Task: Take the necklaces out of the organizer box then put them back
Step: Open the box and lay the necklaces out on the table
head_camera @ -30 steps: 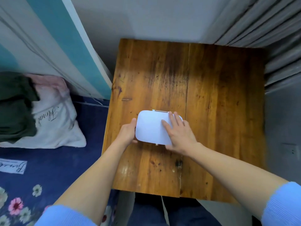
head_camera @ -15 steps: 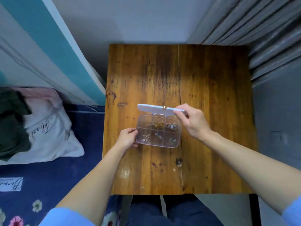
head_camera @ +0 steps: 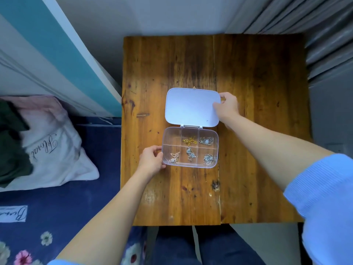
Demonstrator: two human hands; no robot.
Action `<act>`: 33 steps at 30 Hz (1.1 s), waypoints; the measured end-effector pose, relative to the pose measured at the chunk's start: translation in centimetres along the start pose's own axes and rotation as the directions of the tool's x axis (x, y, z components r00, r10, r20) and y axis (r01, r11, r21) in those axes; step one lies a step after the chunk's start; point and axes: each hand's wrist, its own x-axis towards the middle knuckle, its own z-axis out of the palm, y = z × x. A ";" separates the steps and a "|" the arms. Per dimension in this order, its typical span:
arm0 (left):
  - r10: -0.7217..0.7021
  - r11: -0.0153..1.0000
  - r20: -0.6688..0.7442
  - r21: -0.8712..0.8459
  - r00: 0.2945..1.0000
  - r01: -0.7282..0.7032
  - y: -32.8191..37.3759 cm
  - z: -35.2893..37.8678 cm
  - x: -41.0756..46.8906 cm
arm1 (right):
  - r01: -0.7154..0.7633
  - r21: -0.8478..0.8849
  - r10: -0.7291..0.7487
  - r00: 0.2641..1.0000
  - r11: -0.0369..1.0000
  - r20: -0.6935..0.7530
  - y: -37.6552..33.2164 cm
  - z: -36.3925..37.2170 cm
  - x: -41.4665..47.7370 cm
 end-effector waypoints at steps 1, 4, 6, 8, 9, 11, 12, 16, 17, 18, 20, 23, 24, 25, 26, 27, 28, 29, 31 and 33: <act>0.004 1.000 0.000 -0.001 1.000 -0.004 -0.1 0.1 -0.1 | -0.007 0.003 0.007 1.000 1.000 -0.004 0.2 0.2 0.1; 0.009 1.000 -0.006 -0.014 1.000 -0.009 -0.3 0.4 -0.2 | -0.058 -0.001 0.058 0.998 0.998 0.003 0.7 0.5 0.1; 0.006 0.999 -0.019 -0.031 1.000 -0.007 -0.4 0.6 -0.3 | -0.106 -0.028 0.107 0.993 0.994 0.042 0.8 0.5 -0.2; -0.003 0.998 -0.035 -0.060 0.999 0.000 -0.4 0.8 -0.4 | -0.118 -0.044 0.122 0.989 0.992 0.084 0.7 0.1 -0.8; -0.010 0.998 -0.043 -0.067 0.999 0.007 -0.5 0.8 -0.4 | -0.083 -0.067 0.087 0.994 0.994 0.073 0.6 -0.4 -1.4; -0.022 0.997 -0.056 -0.070 0.998 0.018 -0.5 0.8 -0.5 | 0.094 -0.169 -0.100 0.995 0.981 -0.026 0.5 -1.6 -3.3; -0.026 0.997 -0.060 -0.077 0.998 0.021 -0.6 0.9 -0.5 | 0.211 -0.207 -0.227 0.972 0.955 -0.056 0.5 -2.0 -4.6; -0.042 0.993 -0.065 -0.117 0.997 0.034 -0.6 1.0 -0.5 | 0.479 -0.303 -0.402 0.871 0.824 0.283 0.6 -1.0 -9.6; -0.048 0.991 -0.065 -0.131 0.997 0.039 -0.5 1.0 -0.5 | 0.500 -0.355 -0.367 0.849 0.790 0.381 0.8 -0.2 -10.3; -0.057 0.988 -0.069 -0.148 0.996 0.047 -0.6 1.0 -0.5 | 0.521 -0.402 -0.341 0.832 0.753 0.438 0.9 0.6 -10.6; -0.079 0.981 -0.085 -0.182 0.993 0.063 -0.7 1.2 -0.4 | 0.555 -0.483 -0.331 0.816 0.677 0.474 0.9 2.0 -10.6; -0.092 0.973 -0.116 -0.223 0.989 0.064 -0.8 1.7 -0.1 | 0.582 -0.596 -0.334 0.810 0.553 0.482 0.8 3.8 -10.0; -0.093 0.969 -0.121 -0.237 0.988 0.062 -0.7 1.8 0.0 | 0.584 -0.621 -0.336 0.811 0.522 0.480 0.7 4.3 -9.8; -0.095 0.966 -0.121 -0.253 0.988 0.062 -0.7 2.0 0.1 | 0.581 -0.640 -0.338 0.814 0.503 0.473 0.6 4.7 -9.6; -0.097 0.962 -0.120 -0.266 0.988 0.062 -0.6 2.2 0.3 | 0.572 -0.653 -0.338 0.821 0.497 0.461 0.4 5.0 -9.3; -0.100 0.959 -0.119 -0.276 0.988 0.063 -0.5 2.3 0.5 | 0.555 -0.660 -0.330 0.832 0.507 0.446 0.3 5.2 -9.0; -0.100 0.958 -0.120 -0.279 0.988 0.064 -0.5 2.3 0.6 | 0.534 -0.658 -0.318 0.845 0.530 0.430 0.2 5.4 -8.8; -0.100 0.959 -0.121 -0.277 0.988 0.063 -0.5 2.3 0.7 | 0.513 -0.648 -0.303 0.857 0.562 0.416 0.1 5.5 -8.5; -0.101 0.959 -0.115 -0.275 0.988 0.066 -0.4 2.2 0.9 | 0.483 -0.615 -0.278 0.872 0.623 0.403 0.0 5.5 -8.3; -0.114 0.950 -0.088 -0.301 0.990 0.083 -0.3 1.9 0.9 | 0.473 -0.577 -0.274 0.874 0.665 0.401 -0.1 4.9 -8.4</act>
